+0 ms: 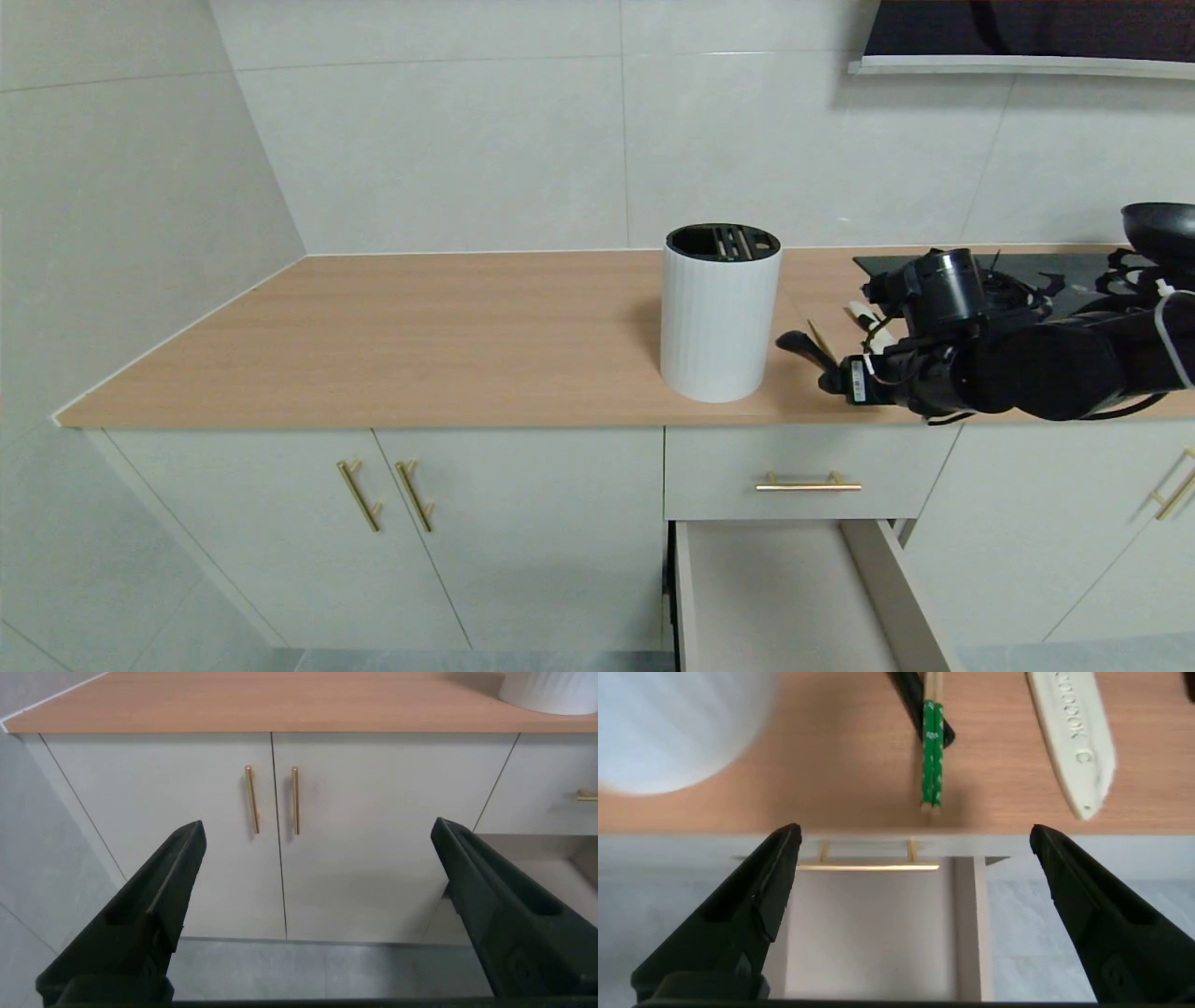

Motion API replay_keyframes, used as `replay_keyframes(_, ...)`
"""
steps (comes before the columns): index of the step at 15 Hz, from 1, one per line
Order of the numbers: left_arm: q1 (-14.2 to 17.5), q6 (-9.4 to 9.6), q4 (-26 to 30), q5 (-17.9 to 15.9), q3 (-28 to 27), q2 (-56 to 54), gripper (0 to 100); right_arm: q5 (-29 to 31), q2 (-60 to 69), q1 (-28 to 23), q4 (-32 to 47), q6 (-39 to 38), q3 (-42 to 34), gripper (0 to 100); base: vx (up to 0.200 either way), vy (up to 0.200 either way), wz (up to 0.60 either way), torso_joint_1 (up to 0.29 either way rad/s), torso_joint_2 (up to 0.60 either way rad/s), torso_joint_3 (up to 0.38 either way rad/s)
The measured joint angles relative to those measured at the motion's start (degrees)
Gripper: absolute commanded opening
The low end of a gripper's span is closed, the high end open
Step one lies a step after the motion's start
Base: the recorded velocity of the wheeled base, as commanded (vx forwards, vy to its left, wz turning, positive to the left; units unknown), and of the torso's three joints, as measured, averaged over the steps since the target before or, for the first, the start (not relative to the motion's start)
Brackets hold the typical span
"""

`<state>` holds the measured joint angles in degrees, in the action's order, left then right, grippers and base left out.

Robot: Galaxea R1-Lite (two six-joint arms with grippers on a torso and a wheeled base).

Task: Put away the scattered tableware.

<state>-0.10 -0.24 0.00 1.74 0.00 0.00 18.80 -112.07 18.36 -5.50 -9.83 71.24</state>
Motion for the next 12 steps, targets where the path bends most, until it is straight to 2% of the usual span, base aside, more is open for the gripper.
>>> replay_keyframes(12, 0.0, 0.02, 0.0, 0.0, 0.0, 0.0, 100, 1.4, -7.7, -2.7, -1.9, -2.6, 5.1, 100, 0.0, 0.0, 0.0, 0.0, 0.0, 0.0)
